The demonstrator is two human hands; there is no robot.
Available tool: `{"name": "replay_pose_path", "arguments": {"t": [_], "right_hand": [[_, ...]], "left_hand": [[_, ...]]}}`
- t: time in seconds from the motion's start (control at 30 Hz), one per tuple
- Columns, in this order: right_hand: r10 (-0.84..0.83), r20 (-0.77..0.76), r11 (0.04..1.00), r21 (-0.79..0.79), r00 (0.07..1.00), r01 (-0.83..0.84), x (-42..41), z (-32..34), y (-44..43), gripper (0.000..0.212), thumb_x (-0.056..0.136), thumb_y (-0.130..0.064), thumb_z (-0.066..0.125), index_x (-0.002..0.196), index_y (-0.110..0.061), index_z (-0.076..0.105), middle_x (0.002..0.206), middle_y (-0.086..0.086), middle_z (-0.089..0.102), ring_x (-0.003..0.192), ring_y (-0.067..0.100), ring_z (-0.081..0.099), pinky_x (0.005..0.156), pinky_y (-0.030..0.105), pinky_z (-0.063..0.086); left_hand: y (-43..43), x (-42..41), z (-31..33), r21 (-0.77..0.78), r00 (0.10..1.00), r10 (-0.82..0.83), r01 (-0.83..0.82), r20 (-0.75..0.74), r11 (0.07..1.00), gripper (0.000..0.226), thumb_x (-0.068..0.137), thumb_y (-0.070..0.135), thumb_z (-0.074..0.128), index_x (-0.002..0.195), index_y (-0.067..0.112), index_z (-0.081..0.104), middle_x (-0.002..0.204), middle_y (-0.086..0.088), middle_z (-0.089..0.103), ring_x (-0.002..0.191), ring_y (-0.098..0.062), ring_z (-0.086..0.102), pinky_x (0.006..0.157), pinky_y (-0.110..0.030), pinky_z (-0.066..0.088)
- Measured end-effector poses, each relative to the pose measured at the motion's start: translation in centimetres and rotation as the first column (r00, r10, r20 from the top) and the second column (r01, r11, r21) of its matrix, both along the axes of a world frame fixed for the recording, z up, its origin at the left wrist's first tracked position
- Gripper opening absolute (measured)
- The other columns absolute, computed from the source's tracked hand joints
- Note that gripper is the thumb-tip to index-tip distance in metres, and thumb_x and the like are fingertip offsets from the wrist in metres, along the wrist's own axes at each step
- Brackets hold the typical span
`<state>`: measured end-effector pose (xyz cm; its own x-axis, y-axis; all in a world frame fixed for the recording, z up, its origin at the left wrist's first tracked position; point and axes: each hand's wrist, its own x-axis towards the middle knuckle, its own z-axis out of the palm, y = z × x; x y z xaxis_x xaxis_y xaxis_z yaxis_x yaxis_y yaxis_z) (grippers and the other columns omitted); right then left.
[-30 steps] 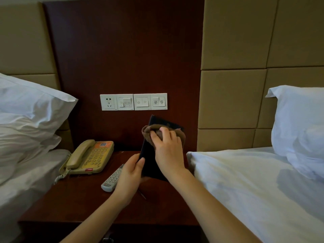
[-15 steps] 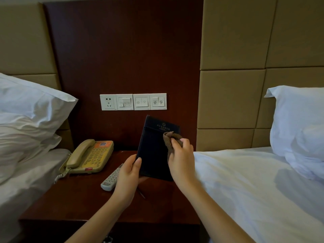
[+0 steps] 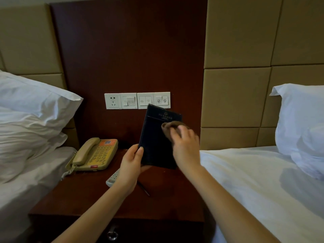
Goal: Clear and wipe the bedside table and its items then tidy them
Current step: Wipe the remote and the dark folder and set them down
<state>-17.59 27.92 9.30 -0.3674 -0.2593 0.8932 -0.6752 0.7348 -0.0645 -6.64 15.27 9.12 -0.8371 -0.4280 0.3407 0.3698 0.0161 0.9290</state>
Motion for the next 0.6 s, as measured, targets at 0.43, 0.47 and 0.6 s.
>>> {"name": "replay_pose_path", "arguments": {"t": [0.43,0.47,0.6], "right_hand": [[0.242,0.354,0.906,-0.417,0.903,-0.079,0.0,1.4,0.7,0.029,0.092,-0.006,0.054,0.121,-0.008,0.06,0.115,0.007,0.05,0.103,0.022,0.053,0.09,0.033,0.05],[0.248,0.352,0.879,-0.473,0.902,-0.057,-0.1,1.9,0.9,0.031,0.092,-0.005,0.053,0.122,-0.007,0.059,0.117,0.007,0.049,0.104,0.022,0.053,0.091,0.035,0.049],[0.231,0.201,0.869,-0.484,0.952,-0.108,-0.1,3.9,1.3,0.033,0.091,-0.004,0.055,0.124,-0.007,0.059,0.123,0.011,0.051,0.11,0.025,0.051,0.094,0.037,0.048]], "left_hand": [[0.3,-0.2,-0.8,0.17,0.995,-0.092,0.083,0.041,0.982,0.027,0.102,0.018,0.033,0.114,0.015,0.057,0.119,-0.008,0.063,0.109,-0.02,0.062,0.079,-0.033,0.057],[0.0,0.0,-0.8,0.178,0.995,-0.086,0.078,0.042,0.981,0.027,0.102,0.019,0.033,0.115,0.015,0.056,0.12,-0.008,0.062,0.11,-0.021,0.061,0.081,-0.034,0.056],[-0.6,0.6,-1.1,0.094,0.995,-0.075,0.069,0.062,0.993,0.027,0.101,0.019,0.035,0.118,0.015,0.056,0.117,-0.005,0.063,0.109,-0.02,0.061,0.082,-0.037,0.056]]}}
